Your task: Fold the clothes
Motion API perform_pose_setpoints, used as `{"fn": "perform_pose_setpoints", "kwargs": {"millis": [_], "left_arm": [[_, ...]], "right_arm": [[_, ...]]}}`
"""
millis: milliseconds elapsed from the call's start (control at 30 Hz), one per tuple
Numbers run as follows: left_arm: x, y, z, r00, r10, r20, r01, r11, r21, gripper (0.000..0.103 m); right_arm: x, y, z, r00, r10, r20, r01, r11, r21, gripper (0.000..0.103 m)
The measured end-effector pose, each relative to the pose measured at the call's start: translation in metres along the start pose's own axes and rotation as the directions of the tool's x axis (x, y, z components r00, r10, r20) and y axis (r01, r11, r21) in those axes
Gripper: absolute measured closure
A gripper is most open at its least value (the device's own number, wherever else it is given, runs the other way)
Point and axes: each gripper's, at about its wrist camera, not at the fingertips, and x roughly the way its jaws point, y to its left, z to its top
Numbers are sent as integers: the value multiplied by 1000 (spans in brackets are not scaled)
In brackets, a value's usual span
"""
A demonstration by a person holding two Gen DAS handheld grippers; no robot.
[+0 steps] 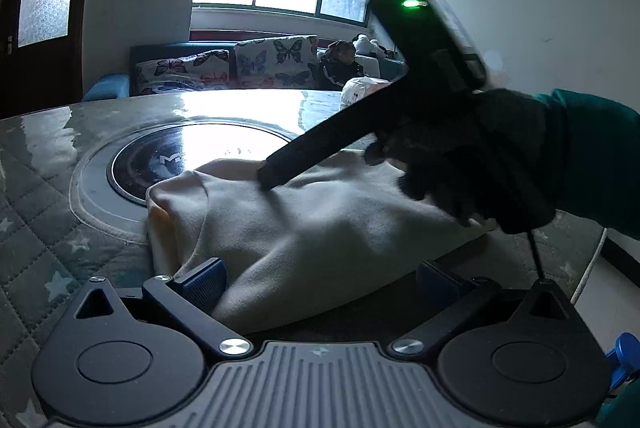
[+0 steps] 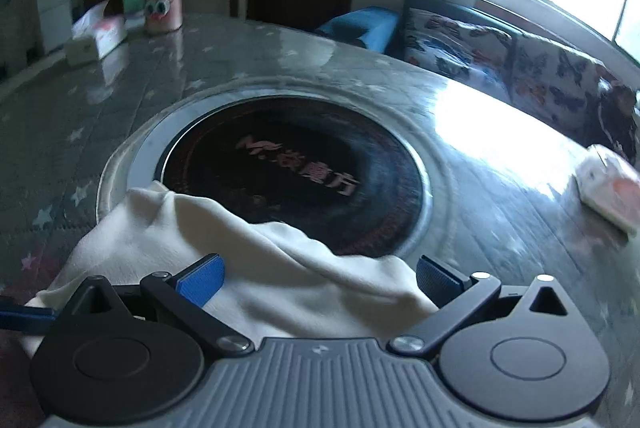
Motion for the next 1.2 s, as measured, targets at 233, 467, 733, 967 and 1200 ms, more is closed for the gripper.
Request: {"fn": "perform_pose_setpoints", "kwargs": {"millis": [233, 467, 733, 967, 1200], "left_arm": [[2, 2, -2, 1000, -10, 6, 10, 1000, 6, 0], [3, 8, -1, 1000, -28, 9, 28, 999, -17, 0], [-6, 15, -1, 999, -47, 6, 47, 998, -48, 0], [-20, 25, 10, 998, -34, 58, 38, 996, -75, 0], [-29, 42, 27, 994, 28, 103, -11, 988, -155, 0]], "right_arm": [[21, 21, 17, 1000, -19, -8, 19, 998, -58, 0], [21, 28, 29, 1000, 5, 9, -4, 997, -76, 0], [-4, 14, 19, 998, -20, 57, 25, 997, -74, 0], [-52, 17, -29, 985, -92, 143, 117, 976, -185, 0], [-79, 46, -83, 962, -114, 250, 192, 928, -318, 0]]}}
